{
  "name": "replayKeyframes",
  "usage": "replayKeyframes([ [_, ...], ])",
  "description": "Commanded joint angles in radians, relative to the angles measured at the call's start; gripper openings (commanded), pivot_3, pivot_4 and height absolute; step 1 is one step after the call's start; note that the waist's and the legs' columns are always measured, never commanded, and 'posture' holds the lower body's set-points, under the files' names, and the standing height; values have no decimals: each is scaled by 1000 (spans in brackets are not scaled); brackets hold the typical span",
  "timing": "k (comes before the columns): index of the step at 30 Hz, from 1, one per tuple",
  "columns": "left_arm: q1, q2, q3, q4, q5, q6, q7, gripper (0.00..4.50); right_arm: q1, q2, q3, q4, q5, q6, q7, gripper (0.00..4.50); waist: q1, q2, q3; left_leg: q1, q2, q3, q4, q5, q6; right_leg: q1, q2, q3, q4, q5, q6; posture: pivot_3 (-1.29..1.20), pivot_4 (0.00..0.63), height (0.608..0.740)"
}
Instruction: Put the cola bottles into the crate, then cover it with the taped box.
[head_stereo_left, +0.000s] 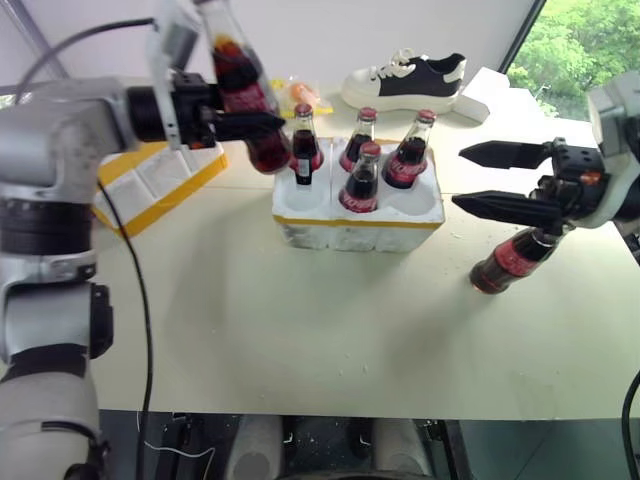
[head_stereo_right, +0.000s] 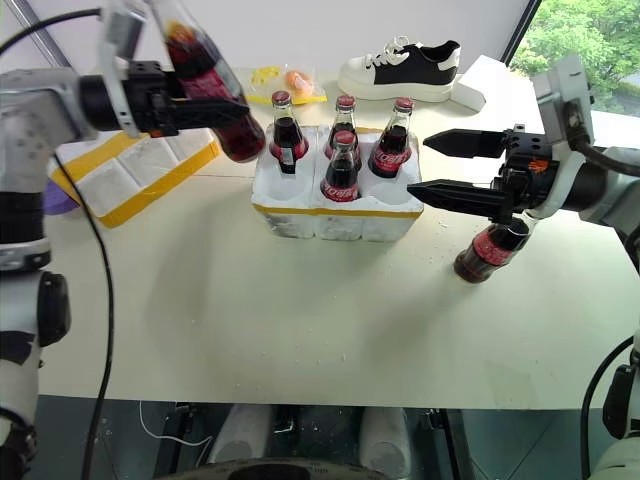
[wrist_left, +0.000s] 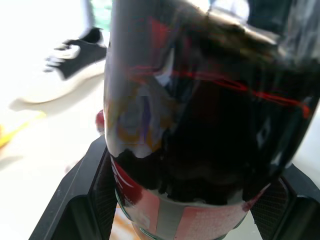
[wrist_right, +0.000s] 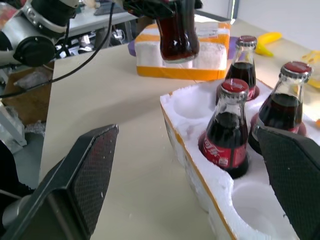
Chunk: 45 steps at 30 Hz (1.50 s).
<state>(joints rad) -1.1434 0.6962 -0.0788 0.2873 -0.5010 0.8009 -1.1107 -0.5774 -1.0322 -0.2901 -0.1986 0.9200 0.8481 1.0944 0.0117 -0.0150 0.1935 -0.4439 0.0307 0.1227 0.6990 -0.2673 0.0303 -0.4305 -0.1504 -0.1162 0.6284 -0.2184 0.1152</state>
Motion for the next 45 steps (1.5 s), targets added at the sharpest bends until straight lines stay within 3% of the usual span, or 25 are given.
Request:
replayKeyframes([
  [1, -52, -35, -42, 60, 61, -99, -51, 2809, 22, -7, -64, -48, 28, 8, -20, 4500, -1, 0, 0, 0, 0, 0, 0, 0, 0, 0, 0, 0, 0, 0, 0, 0, 150, 740],
  [15, -2, -181, -177, 251, 283, -373, -136, 2809, 131, -3, -161, -127, 86, 34, -96, 4500, 1, 0, 0, -1, 1, 1, 0, 0, 0, -2, -1, 1, 0, 0, 0, 0, 150, 740],
  [18, 16, -201, -178, 273, 322, -405, -111, 4290, 128, 0, -154, -126, 89, 29, -106, 4500, 1, 0, 0, -1, 1, 0, 0, 0, 0, -2, -1, 1, 0, 0, 0, 0, 150, 740],
  [22, 38, -199, -153, 252, 327, -396, -99, 4440, 122, 1, -147, -122, 87, 24, -111, 4500, 2, 0, 0, -1, 1, -3, 0, 0, 1, -1, -1, 1, 0, 0, 0, 0, 150, 740],
  [30, 91, -70, 2, 36, 193, -211, -129, 4440, 115, -3, -155, -118, 77, 17, -128, 4500, -3, 0, 0, -1, 1, -4, 0, 0, 1, -2, 0, 1, 0, 0, 0, 0, 150, 740],
  [39, 243, 249, 226, -353, -160, 163, -291, 4440, 229, -13, -289, -222, 142, 56, -160, 4500, 3, 0, 0, 0, 2, -6, 0, 0, 0, 1, -1, 0, 0, 0, 0, 0, 150, 740],
  [42, 338, 276, 204, -447, -182, 138, -302, 4440, 320, -12, -365, -316, 216, 86, -147, 4500, 6, 0, 0, 1, 2, -7, 1, 0, 0, 3, -1, 0, 0, 0, 0, 0, 150, 740],
  [45, 377, 238, 162, -480, -174, 107, -271, 4440, 453, 9, -469, -438, 337, 146, -214, 4500, 10, 0, 0, 1, 1, -10, 1, 0, 1, 4, -1, -1, 0, 0, 0, 0, 150, 740],
])
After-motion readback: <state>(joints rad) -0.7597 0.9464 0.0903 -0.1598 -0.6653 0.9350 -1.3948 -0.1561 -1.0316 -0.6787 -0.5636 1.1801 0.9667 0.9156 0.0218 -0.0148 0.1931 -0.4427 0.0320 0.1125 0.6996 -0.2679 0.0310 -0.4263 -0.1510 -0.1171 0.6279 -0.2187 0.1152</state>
